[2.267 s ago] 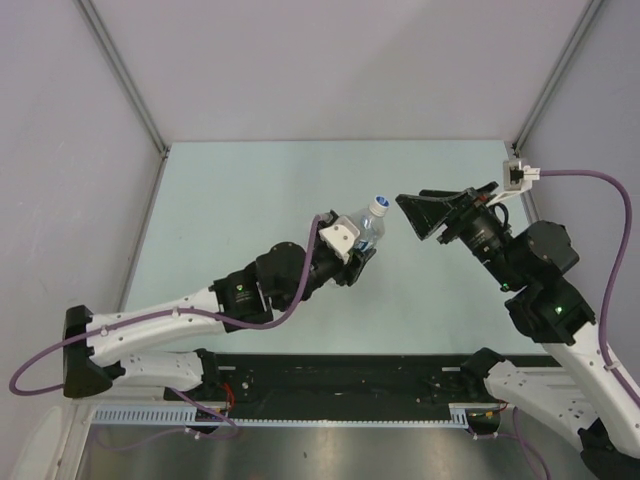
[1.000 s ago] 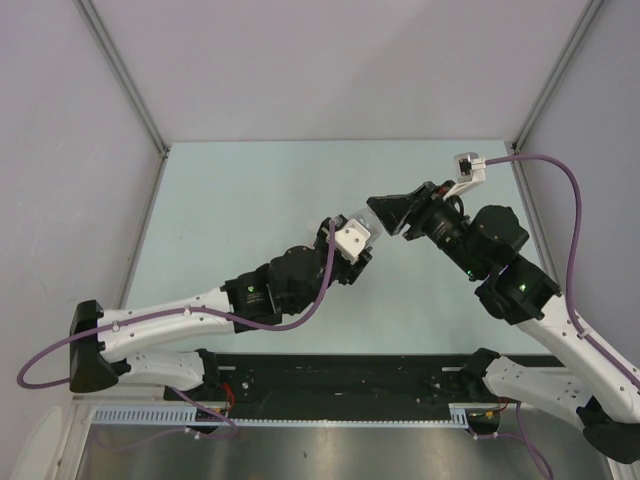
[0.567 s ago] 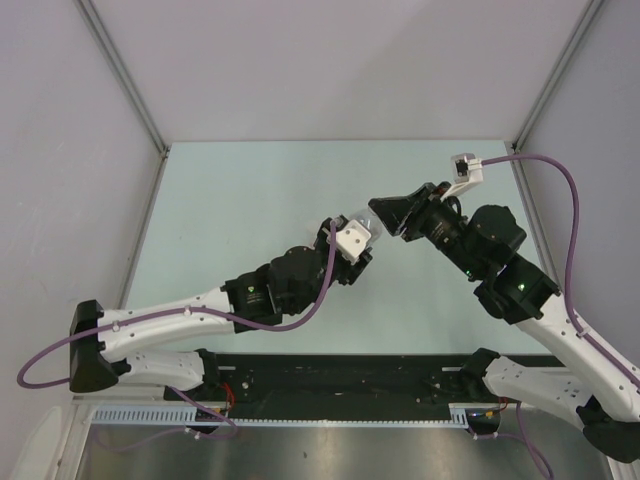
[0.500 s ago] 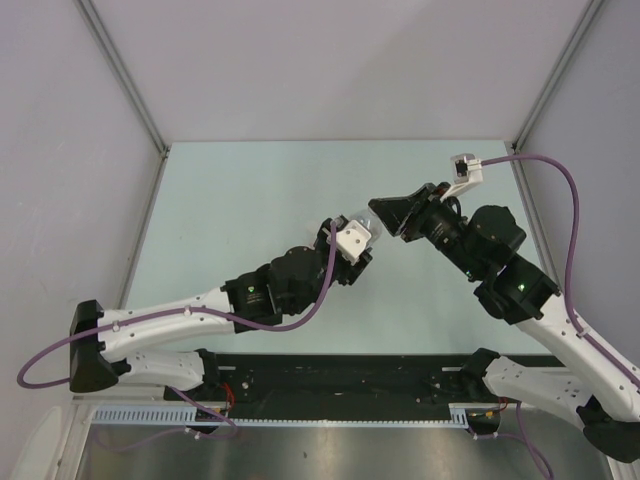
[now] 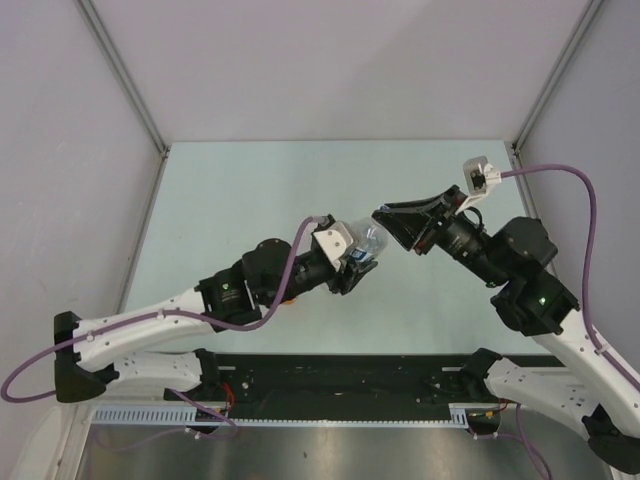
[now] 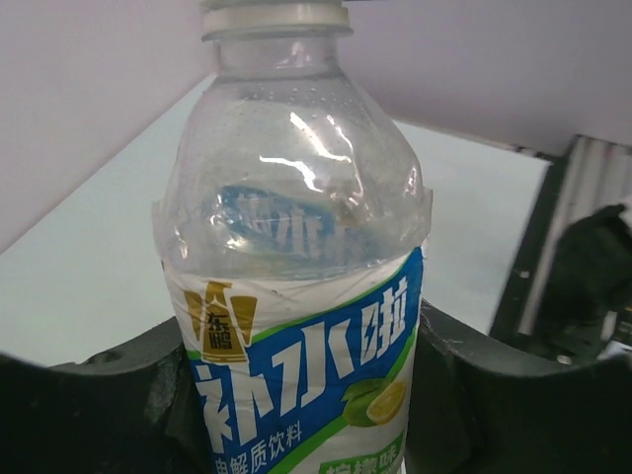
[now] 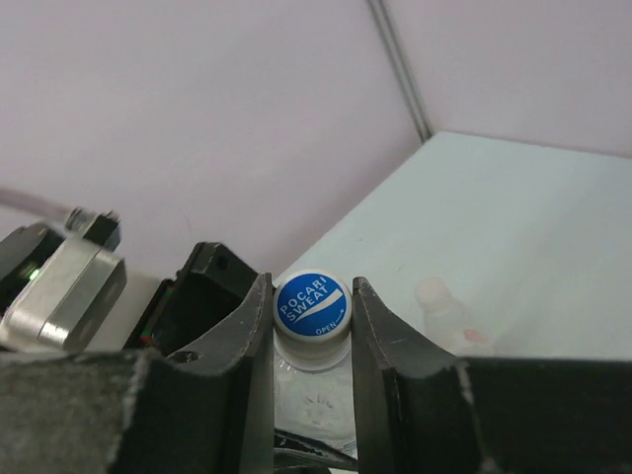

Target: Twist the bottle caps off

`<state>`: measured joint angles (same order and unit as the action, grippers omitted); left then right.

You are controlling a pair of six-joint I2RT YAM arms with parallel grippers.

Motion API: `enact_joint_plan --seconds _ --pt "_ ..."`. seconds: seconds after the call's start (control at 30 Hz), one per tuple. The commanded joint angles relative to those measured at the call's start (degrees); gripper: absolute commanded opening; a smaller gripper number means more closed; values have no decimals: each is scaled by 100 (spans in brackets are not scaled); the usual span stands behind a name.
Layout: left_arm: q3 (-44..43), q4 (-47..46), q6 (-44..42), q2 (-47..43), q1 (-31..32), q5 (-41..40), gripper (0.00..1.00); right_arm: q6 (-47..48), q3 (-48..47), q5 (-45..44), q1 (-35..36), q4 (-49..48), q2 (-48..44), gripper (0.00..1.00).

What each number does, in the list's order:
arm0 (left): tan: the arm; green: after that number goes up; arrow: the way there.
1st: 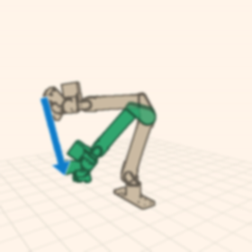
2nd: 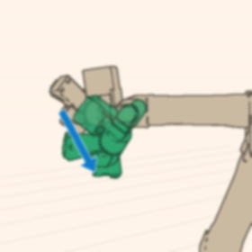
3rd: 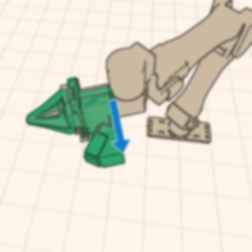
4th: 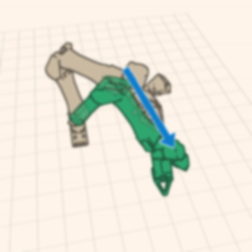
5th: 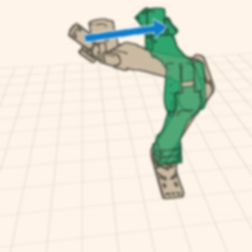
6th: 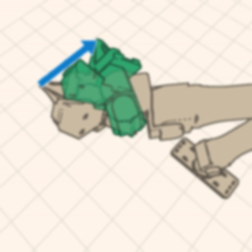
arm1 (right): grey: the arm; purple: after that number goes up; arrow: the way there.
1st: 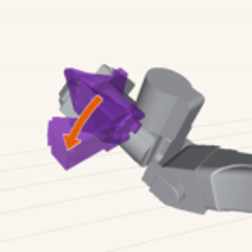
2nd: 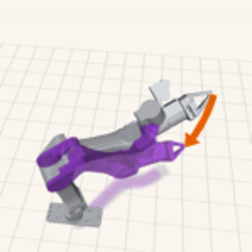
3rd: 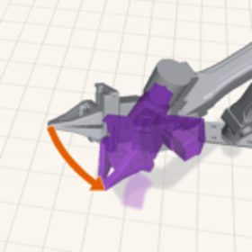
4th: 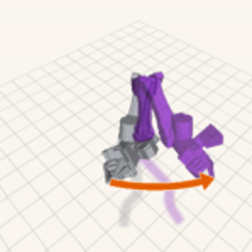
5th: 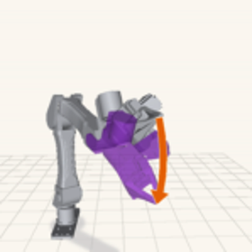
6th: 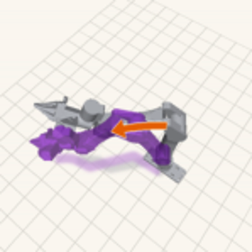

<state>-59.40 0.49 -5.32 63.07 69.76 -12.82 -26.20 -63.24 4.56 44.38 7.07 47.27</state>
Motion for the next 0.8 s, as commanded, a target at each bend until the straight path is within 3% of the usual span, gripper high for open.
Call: enact_joint_plan --seconds 0.0,0.13,0.17,0.5,0.63,0.77 --pt "-441 100 285 -207 3 2546 0 580 14 1212 18 -373 -59 0" --pt "-608 205 488 -304 -277 3626 0 800 31 1890 9 -417 -147 0" --pt "-634 214 636 -321 -365 4203 0 879 31 2039 1 -434 -174 0" --pt "-836 -242 1534 -181 -1245 7334 0 1046 75 4692 -210 -892 -385 0" --pt "-898 -418 1727 3 -1263 7916 0 1046 75 5283 -228 -962 -411 0" --pt "-749 -1337 2375 214 -1263 8339 0 1081 75 5784 -254 -997 -402 0"
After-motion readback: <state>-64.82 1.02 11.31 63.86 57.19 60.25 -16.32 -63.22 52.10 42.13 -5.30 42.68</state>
